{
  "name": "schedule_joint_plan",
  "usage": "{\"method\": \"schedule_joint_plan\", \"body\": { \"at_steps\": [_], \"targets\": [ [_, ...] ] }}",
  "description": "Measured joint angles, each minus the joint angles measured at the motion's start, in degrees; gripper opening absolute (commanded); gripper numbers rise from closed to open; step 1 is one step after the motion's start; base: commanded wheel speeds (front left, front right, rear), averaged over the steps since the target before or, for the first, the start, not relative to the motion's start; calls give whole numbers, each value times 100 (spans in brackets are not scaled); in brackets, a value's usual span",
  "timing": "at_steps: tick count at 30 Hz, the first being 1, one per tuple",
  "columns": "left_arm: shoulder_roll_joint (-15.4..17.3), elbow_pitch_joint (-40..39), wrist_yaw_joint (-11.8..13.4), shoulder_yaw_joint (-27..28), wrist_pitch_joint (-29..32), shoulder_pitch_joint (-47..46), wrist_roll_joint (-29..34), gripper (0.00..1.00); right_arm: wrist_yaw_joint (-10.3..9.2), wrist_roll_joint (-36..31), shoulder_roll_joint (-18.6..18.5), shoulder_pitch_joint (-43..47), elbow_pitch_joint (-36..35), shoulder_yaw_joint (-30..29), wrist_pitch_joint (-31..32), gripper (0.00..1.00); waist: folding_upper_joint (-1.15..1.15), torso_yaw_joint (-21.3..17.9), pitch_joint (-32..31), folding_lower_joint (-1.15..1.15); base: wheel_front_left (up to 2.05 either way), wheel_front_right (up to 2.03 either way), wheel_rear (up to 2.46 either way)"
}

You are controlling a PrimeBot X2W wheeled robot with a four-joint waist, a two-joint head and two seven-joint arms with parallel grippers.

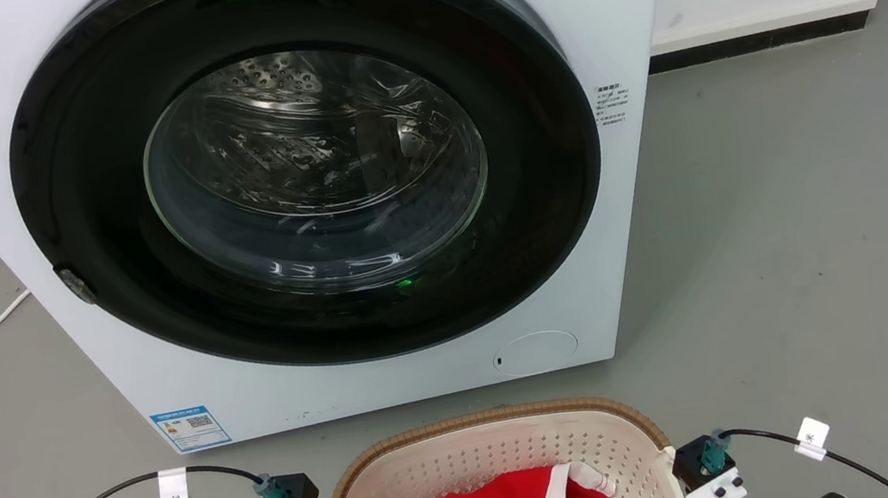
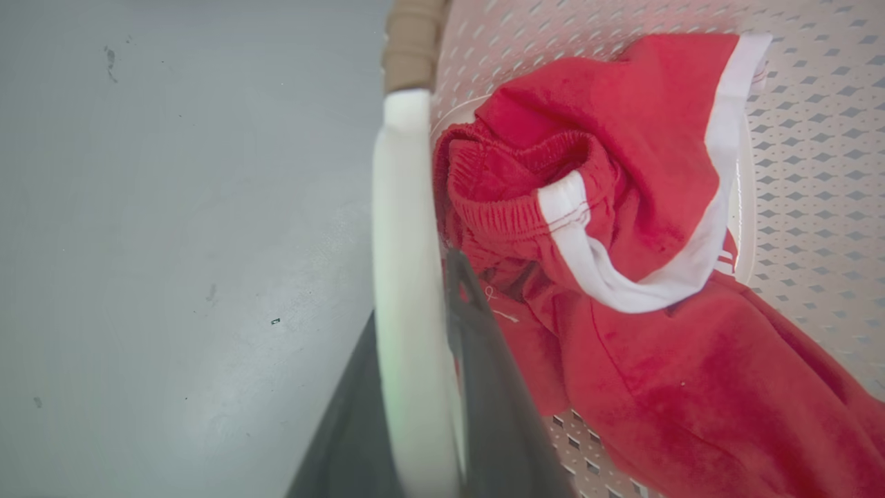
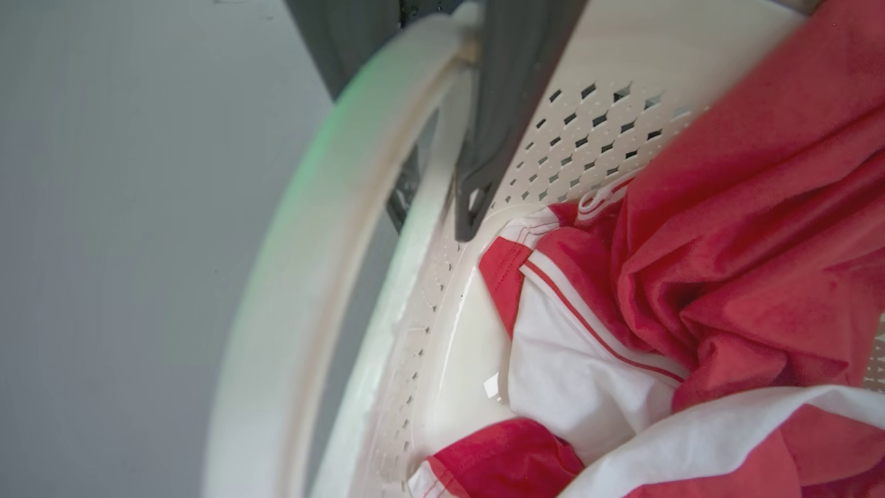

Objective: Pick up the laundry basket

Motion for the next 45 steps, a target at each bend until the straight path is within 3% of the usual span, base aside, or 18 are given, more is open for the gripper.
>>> {"method": "schedule_joint_plan", "body": {
  "at_steps": [45],
  "targets": [
    [42,74,0,-639,-185,-97,-608,0,0,369,-21,-57,45,353,-54,0,0,39,33,0,0,0,0]
  ]
}}
